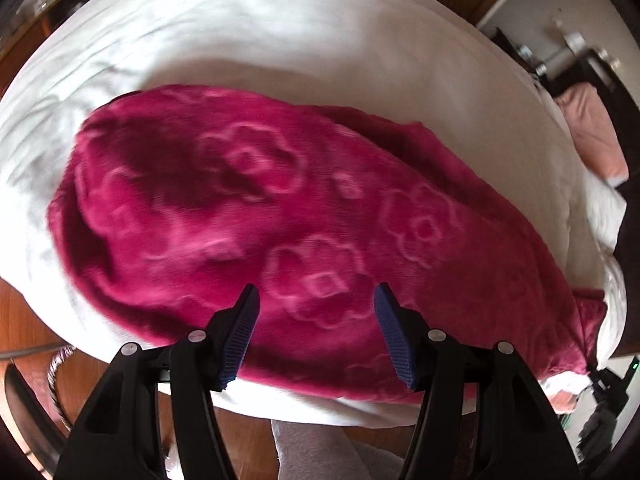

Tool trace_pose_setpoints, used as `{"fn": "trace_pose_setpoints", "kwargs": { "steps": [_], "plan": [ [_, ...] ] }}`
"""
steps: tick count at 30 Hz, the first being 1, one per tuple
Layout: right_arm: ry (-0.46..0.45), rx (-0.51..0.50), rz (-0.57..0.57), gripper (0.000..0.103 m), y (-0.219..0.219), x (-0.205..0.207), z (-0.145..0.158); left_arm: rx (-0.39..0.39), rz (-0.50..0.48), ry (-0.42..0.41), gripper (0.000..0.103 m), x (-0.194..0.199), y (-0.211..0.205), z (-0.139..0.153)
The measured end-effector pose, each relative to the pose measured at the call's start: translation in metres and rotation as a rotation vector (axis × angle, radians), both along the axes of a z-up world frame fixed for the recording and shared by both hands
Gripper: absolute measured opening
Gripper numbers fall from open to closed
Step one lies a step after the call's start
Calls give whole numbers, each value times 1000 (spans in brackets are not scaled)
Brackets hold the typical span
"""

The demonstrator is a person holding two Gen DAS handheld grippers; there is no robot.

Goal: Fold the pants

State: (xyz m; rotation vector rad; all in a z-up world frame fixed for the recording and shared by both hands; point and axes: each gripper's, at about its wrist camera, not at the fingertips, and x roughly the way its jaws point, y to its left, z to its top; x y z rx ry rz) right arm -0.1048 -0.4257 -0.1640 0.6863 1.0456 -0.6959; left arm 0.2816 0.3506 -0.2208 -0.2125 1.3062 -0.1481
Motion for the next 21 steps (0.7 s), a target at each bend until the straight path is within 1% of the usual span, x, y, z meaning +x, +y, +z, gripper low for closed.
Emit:
{"fn": "trace_pose_setpoints", "kwargs": {
  "steps": [1,2,3,4,5,7,10,12,14,15,16,17,19,21],
  "plan": [
    [5,-46,22,24,2,5,9,4,-15,0,60,1,-7,-1],
    [8,-74,38,35,4,9,14,12,-31,0,60,2,-13,-3],
    [5,-122,67,42,7,16,24,29,-54,2,60,3,-21,-5],
    [-3,-162,92,55,10,23,32,40,-70,4,61,4,-26,-8],
    [-15,-217,128,59,15,33,44,50,-84,6,63,5,-31,-10],
    [-27,-285,192,59,22,52,57,71,-110,16,64,6,-40,-17],
    [-33,-304,318,59,34,84,59,85,-128,34,64,7,-51,-26],
    [0,-329,412,59,42,108,50,94,-134,41,64,7,-55,-32],
    [54,-354,485,59,49,131,33,100,-140,44,64,6,-60,-35],
    [74,-350,504,58,48,137,26,104,-142,45,64,6,-65,-37],
    [99,-335,521,51,45,147,16,110,-145,48,64,4,-66,-40],
    [119,-323,526,34,46,152,9,115,-147,51,64,3,-68,-43],
    [148,-301,515,13,40,155,-2,129,-151,58,65,1,-72,-49],
    [138,-334,495,10,38,152,4,142,-152,66,65,3,-78,-56]
  ]
}}
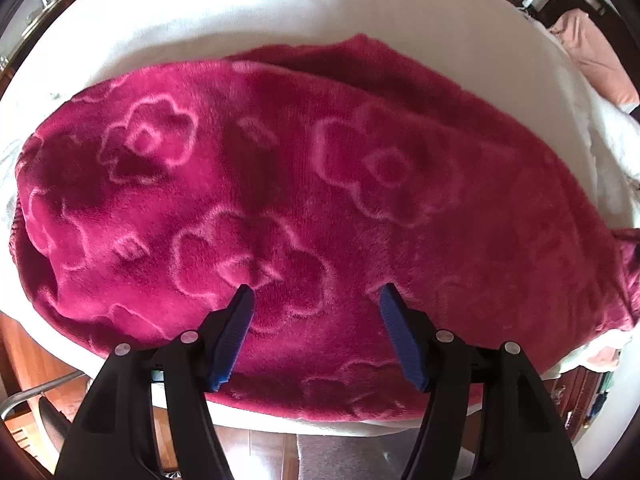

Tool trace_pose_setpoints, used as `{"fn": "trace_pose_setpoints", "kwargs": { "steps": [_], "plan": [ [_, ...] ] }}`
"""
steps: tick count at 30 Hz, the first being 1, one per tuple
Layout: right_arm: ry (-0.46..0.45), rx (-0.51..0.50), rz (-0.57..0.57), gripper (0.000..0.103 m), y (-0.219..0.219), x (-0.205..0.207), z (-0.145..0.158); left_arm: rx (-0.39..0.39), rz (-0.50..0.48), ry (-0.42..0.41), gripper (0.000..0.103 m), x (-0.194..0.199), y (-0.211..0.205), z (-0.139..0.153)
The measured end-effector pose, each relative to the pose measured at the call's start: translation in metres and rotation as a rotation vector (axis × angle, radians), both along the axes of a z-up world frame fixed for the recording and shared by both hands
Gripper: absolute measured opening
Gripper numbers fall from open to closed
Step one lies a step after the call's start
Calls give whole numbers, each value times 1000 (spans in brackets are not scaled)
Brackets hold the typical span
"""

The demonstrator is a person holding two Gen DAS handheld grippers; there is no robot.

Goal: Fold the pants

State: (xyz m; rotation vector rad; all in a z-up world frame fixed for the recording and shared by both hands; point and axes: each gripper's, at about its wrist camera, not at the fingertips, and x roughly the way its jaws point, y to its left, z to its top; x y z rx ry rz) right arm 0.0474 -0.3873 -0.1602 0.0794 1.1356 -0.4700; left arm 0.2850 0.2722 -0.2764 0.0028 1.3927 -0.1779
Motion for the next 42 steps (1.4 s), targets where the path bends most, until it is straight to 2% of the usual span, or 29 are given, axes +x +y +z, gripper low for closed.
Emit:
{"fn": "trace_pose_setpoints", "kwargs": {
  "steps": [2,4,10,12,14,18,22,26,31,35,40,42],
  "plan": [
    [-26,-57,-31,9,-5,-2,10,15,2,12,66,-3,-6,-12],
    [-42,-67,-62,9,-15,-5,16,33,2,23,66,-4,-9,-21],
    [9,-66,-46,11,-25,11,-5,83,-20,30,67,-3,-25,-35],
    [-11,-33,-69,17,-27,11,-1,87,-22,31,67,-3,-32,-35],
    [-39,-25,-85,27,-23,3,12,91,-26,31,67,-5,-35,-35],
    [-90,-26,-103,34,-9,-26,34,97,-28,31,67,-4,-37,-28],
    [-105,69,-133,34,6,-66,35,96,-21,28,67,-16,-28,-27],
    [-105,323,-227,34,12,-105,9,115,-38,21,68,-25,-30,-29],
    [-101,526,-304,34,21,-123,-30,131,-41,11,69,-37,-36,-31],
    [-95,599,-350,34,22,-123,-58,145,-63,9,69,-44,-41,-28],
    [-77,632,-393,34,21,-116,-85,150,-69,10,69,-52,-43,-23],
    [-83,644,-405,29,23,-114,-90,150,-73,11,69,-53,-43,-22]
  ]
}}
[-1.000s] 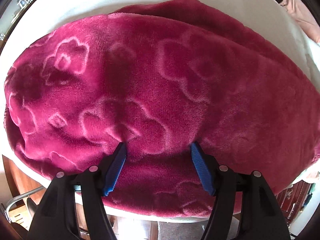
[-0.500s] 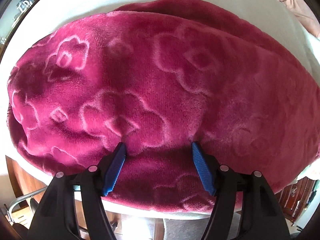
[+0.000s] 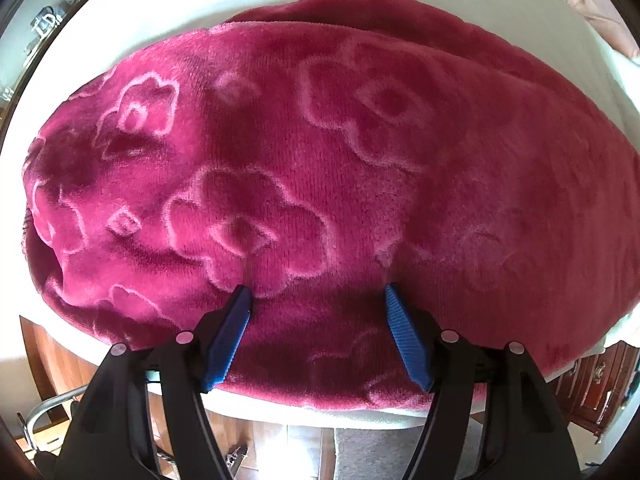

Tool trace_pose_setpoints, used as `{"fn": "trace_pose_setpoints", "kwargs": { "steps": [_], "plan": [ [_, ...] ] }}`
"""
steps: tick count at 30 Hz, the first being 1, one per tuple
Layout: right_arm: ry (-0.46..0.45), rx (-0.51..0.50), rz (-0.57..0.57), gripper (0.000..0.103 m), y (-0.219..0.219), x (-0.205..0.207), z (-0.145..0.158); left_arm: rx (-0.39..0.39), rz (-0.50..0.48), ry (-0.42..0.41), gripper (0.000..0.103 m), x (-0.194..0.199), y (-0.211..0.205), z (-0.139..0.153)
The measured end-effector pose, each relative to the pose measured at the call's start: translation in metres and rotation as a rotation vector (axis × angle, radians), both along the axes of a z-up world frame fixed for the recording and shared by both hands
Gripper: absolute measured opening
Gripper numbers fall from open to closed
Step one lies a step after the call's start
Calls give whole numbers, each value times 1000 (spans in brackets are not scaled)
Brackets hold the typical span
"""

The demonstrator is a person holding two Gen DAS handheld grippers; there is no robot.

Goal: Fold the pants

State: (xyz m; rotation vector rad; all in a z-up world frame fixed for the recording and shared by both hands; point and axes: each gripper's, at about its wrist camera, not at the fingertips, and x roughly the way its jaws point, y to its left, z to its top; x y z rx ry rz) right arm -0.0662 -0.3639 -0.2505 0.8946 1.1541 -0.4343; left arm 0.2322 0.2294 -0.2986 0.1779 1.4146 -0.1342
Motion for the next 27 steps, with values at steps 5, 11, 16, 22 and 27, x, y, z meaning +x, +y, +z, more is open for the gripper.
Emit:
{"fn": "trace_pose_setpoints", "kwargs": {
  "steps": [5,11,16,22,27],
  "plan": [
    [6,-24,-1,5,6,-6,9,-8,-3,0,72,-9,4,3],
    [46,-63,19,4,15,-17,11,-13,-13,2,74,-24,13,0],
    [79,-101,52,10,25,-4,1,7,-67,6,75,-41,17,-4],
    [75,-214,94,12,46,-11,32,-20,-41,18,75,-54,32,-4],
    [70,-295,185,23,86,12,50,-39,-28,28,75,-70,44,-4]
  ]
}}
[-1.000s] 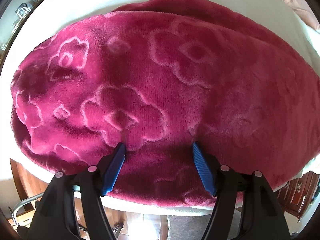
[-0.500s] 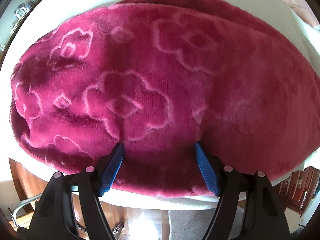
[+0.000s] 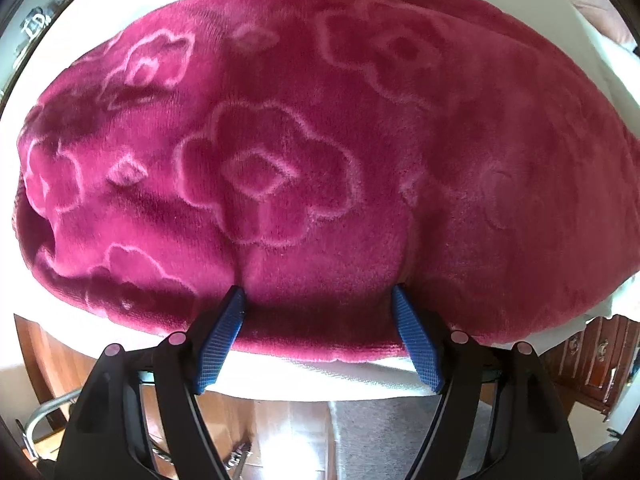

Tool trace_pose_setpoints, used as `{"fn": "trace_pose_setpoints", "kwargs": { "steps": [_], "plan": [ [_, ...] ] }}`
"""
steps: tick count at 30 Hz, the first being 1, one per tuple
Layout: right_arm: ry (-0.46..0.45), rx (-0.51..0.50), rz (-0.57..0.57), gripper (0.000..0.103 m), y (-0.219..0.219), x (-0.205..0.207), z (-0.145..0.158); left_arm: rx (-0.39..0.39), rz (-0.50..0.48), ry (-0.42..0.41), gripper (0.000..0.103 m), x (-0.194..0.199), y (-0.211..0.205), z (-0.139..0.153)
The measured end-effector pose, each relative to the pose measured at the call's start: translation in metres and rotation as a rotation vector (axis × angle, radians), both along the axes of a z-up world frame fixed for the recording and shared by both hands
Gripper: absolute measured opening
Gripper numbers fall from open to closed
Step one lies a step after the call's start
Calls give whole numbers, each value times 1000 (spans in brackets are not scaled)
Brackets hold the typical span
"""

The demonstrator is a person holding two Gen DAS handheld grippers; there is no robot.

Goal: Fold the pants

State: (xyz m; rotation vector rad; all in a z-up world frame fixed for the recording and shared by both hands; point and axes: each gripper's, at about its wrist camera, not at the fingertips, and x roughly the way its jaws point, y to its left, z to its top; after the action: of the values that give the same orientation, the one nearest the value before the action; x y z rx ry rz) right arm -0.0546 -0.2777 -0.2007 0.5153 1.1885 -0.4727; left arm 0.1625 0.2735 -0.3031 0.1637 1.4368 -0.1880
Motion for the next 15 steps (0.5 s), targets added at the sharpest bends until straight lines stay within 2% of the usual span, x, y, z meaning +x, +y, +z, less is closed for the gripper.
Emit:
{"fn": "trace_pose_setpoints", "kwargs": {
  "steps": [5,8,12,15],
  "plan": [
    [-38,8,126,23,48,30,10,-34,2,26,75,-3,14,-8],
    [-40,21,183,23,78,53,10,-76,-6,34,75,4,24,3],
    [-24,54,245,23,114,87,7,-151,16,-48,74,23,57,41],
    [-14,54,310,23,152,122,9,-163,76,-106,74,42,98,59]
  ]
}}
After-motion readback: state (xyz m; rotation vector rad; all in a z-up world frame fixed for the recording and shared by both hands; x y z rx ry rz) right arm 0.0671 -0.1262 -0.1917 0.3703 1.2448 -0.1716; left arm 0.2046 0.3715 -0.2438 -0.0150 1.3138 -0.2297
